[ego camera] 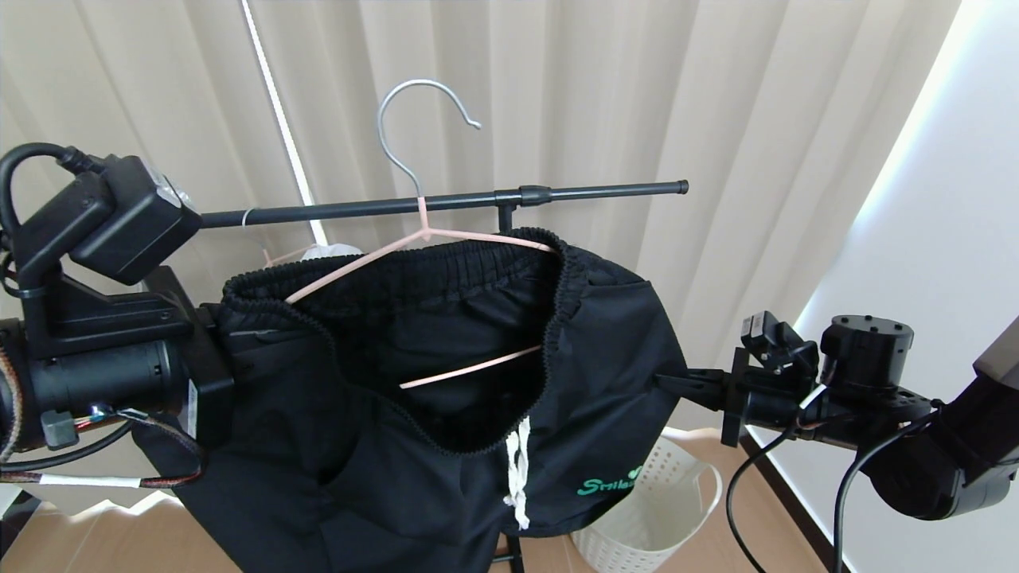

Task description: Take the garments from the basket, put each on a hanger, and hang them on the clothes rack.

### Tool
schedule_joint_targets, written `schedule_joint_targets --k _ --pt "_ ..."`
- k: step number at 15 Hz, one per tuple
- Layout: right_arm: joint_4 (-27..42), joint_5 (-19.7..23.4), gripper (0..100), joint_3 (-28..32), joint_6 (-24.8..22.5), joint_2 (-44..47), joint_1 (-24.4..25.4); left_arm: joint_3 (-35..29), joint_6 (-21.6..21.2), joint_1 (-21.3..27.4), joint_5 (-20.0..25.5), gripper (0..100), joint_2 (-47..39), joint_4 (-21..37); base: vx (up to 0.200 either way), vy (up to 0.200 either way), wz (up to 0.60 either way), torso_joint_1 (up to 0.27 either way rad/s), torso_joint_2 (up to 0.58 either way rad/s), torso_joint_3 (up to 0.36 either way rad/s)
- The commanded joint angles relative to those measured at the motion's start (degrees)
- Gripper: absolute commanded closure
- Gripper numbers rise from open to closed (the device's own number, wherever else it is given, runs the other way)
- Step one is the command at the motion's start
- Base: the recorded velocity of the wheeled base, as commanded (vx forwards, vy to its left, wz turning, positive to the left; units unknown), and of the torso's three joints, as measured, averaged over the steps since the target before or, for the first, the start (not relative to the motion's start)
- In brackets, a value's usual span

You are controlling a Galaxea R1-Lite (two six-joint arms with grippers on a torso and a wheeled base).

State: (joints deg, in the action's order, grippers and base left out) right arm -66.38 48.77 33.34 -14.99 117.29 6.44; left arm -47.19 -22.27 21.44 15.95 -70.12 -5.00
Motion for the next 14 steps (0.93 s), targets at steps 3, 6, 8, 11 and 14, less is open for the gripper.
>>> schedule_joint_targets --k 3,6,8,11,14 --pt "0.11 0.00 100 -0.21 -0.03 -0.13 -0.02 0.52 0.04 -0.61 0.05 100 0.95 -0.10 0.000 0.000 0.00 0.000 0.00 0.000" --pt "0.20 -1.84 100 -1.00 -0.03 -1.09 0.59 0.61 0.04 -0.61 -0.04 100 0.77 -0.01 0.000 0.000 0.00 0.000 0.00 0.000" --pt "-0.42 -2.02 100 -2.05 -0.21 -1.45 0.77 0.61 0.39 -0.61 -0.04 100 0.69 -0.01 0.000 0.000 0.00 0.000 0.00 0.000" --pt "-1.56 -2.10 0 -3.46 -0.39 -3.64 2.18 1.93 0.65 -0.53 -0.04 100 0.34 -0.10 0.000 0.000 0.00 0.000 0.00 0.000" --pt "-3.32 -2.10 0 -5.22 -0.47 -6.90 2.88 3.07 0.74 -0.70 -0.12 100 0.16 -0.10 0.000 0.000 0.00 0.000 0.00 0.000"
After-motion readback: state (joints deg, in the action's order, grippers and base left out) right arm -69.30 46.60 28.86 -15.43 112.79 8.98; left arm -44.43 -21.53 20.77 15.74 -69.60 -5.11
